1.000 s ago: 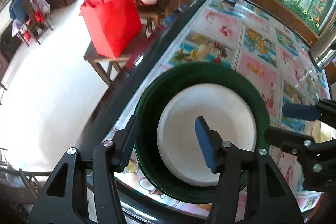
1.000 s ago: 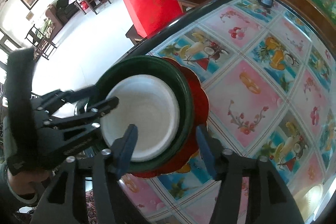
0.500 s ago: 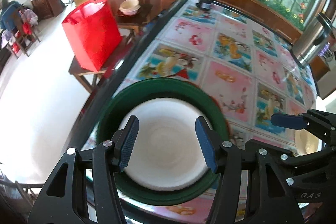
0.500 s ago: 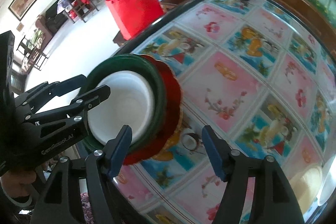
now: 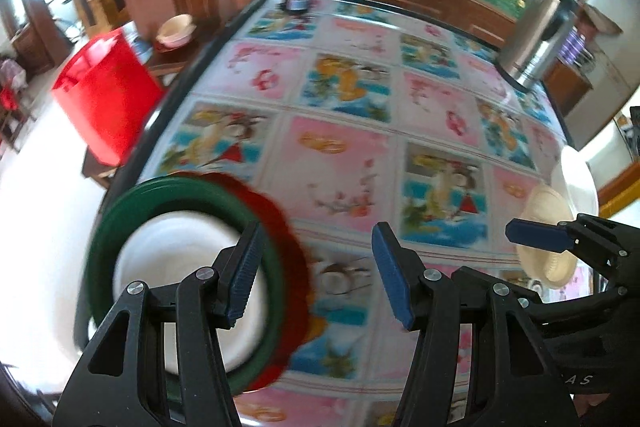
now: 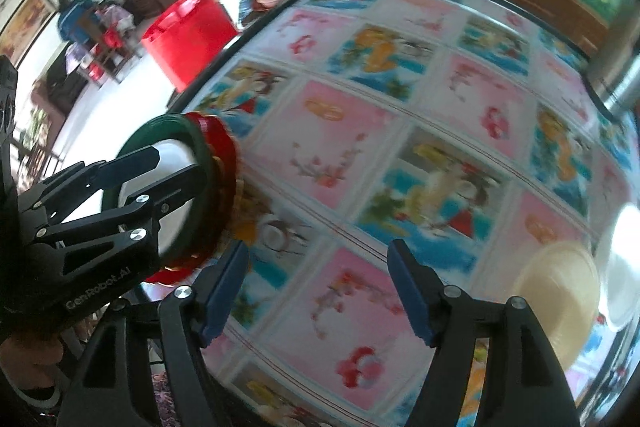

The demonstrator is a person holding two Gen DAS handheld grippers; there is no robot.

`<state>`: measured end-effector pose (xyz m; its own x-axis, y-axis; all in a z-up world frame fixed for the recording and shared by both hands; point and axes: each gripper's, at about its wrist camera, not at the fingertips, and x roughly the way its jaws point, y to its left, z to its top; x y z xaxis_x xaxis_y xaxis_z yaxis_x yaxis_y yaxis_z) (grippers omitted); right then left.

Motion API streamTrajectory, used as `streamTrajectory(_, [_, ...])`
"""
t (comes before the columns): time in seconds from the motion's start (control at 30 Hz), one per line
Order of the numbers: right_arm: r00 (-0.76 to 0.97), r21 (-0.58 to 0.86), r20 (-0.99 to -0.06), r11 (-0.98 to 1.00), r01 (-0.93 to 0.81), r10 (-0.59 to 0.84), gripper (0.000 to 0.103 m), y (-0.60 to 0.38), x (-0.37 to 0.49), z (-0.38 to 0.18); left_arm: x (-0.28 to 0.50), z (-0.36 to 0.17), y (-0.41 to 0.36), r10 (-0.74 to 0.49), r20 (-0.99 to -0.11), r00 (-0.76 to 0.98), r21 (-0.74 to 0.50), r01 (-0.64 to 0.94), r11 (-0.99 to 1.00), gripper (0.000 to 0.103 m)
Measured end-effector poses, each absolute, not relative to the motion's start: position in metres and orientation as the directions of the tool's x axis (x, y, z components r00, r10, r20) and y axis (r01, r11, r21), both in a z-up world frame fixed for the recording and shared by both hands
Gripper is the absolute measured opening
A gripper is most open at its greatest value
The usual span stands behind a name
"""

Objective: Organize plates and bowls
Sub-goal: 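Move both tools to the beige paper bowl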

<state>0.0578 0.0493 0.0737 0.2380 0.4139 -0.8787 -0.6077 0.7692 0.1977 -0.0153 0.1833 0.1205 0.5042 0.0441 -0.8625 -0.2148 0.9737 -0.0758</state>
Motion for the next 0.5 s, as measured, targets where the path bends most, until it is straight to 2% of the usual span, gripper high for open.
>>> streamTrajectory(0.5, [0.305,0.191,-0.895,0.897,-0.399,0.326,0.073,-0.079,0.079,0.059,0.04,0.105,0.064,-0.09,-0.882,0.462,-0.098,0.007,0.995,0.056])
